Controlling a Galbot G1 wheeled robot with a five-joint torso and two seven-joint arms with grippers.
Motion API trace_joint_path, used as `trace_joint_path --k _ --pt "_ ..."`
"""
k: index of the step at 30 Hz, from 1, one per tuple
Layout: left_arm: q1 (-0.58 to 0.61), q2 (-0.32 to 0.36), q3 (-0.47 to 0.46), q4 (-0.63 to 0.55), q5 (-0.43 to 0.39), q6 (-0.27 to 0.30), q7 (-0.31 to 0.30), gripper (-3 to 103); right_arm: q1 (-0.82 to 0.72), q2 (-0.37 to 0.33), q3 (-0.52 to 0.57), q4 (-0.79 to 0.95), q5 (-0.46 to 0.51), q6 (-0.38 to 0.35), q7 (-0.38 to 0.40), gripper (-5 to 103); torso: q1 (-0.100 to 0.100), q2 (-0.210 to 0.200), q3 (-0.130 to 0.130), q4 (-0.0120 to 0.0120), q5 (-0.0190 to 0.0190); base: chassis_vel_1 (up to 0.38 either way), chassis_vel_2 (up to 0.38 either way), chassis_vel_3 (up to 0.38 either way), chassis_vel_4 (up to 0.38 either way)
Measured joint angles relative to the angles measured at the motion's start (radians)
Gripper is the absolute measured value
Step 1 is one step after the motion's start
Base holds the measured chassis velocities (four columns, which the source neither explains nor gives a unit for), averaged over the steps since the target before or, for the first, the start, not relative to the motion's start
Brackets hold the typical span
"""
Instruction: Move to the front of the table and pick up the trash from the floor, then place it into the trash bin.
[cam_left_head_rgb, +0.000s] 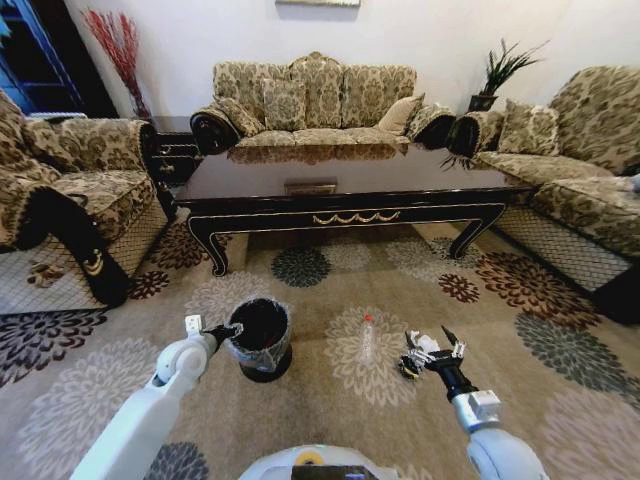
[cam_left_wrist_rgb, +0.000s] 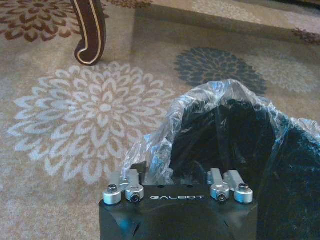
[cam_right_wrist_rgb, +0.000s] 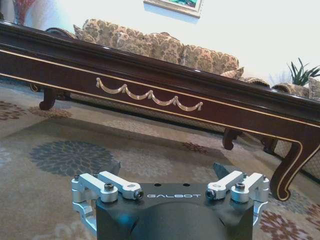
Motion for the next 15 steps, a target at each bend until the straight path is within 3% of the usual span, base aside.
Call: trace_joint_path --k 3,6,12,15 --pt "0.004 0.001 0.001 0.004 0.002 0.004 -0.004 39 0.007 -0.002 0.001 -0.025 0.016 -0.002 0.000 100 0.000 0.000 0.000 0.0001 0.0000 0.000 0.000 0.000 0.000" --pt "0.010 0.004 -0.002 0.004 0.002 0.005 -0.004 34 0.018 -0.004 -0.001 -0.047 0.032 -0.006 0.001 100 0.000 0.000 0.000 0.0002 0.0001 0.000 0.000 0.000 0.000" --pt "0.047 0.001 -0.028 -0.011 0.010 0.005 -0.005 7 0.071 0.004 -0.012 -0.138 0.057 -0.027 -0.003 100 0.000 0.000 0.000 -0.0001 0.0002 0.000 0.000 0.000 0.000" --pt "0.066 0.002 -0.035 -0.026 0.014 0.007 -0.005 4 0.103 0.007 -0.017 -0.173 0.085 -0.041 -0.003 100 0.000 0.000 0.000 0.0000 0.0003 0.000 0.000 0.000 0.000"
